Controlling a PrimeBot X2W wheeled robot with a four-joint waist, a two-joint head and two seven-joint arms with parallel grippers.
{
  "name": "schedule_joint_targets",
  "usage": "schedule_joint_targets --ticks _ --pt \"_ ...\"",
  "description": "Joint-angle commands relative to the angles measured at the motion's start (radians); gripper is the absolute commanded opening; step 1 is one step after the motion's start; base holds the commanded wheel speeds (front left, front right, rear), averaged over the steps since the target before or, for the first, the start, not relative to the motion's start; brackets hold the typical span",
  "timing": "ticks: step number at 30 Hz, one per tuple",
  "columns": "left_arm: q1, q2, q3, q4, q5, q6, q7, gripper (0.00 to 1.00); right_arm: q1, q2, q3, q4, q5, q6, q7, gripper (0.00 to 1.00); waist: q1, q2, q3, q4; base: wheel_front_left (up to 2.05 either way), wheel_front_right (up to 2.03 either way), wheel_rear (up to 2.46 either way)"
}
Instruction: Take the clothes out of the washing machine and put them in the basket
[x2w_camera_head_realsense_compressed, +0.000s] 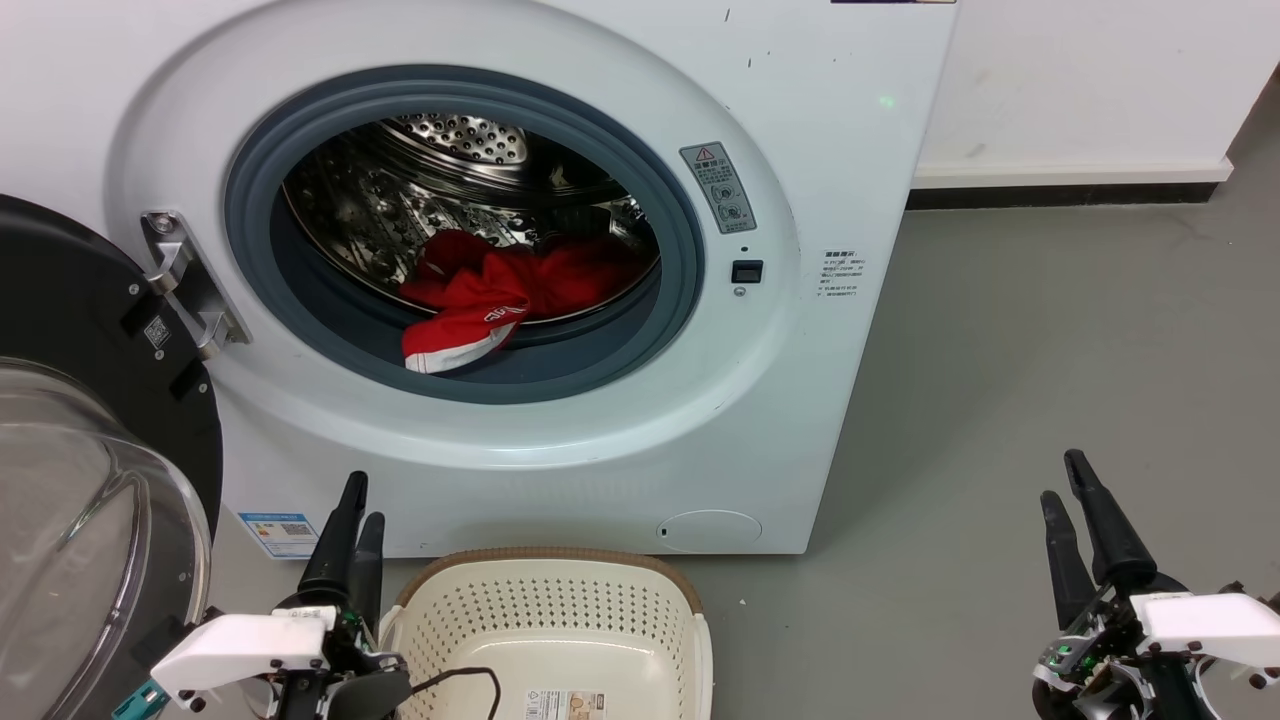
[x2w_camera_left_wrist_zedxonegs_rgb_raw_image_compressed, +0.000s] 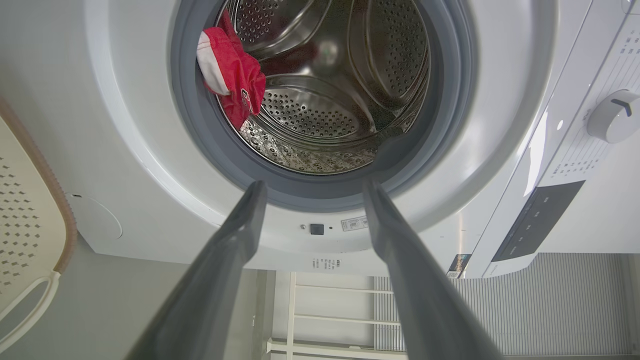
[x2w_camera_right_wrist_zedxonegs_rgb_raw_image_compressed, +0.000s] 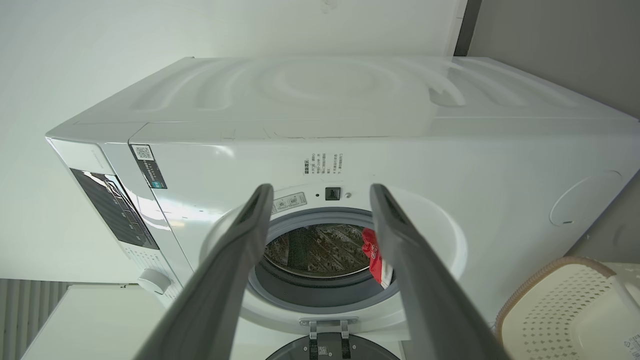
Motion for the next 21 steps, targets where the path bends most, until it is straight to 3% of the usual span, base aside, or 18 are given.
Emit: schedule_joint_targets --ticks 1,9,21 --pt "-0.029 0.003 -0.01 -0.025 0.012 0.0 -0.012 1.0 -0.01 -0.005 0.008 -0.027 -0.017 0.0 -0.012 1.0 0.0 -0.0001 0.0 0.0 0.0 0.0 0.0" --pt "-0.037 0.013 -0.035 -0.052 0.141 0.0 -0.051 1.0 -0.007 -0.014 0.025 -0.041 -0.147 0.0 -0.053 1.0 0.0 -0.0001 0.001 0.001 0.0 0.0 0.0" --pt "-0.042 0.017 -0.057 -0.098 0.428 0.0 -0.101 1.0 0.007 -0.011 0.04 -0.075 -0.484 0.0 -0.103 1.0 0.0 -0.0001 0.003 0.005 0.0 0.0 0.0"
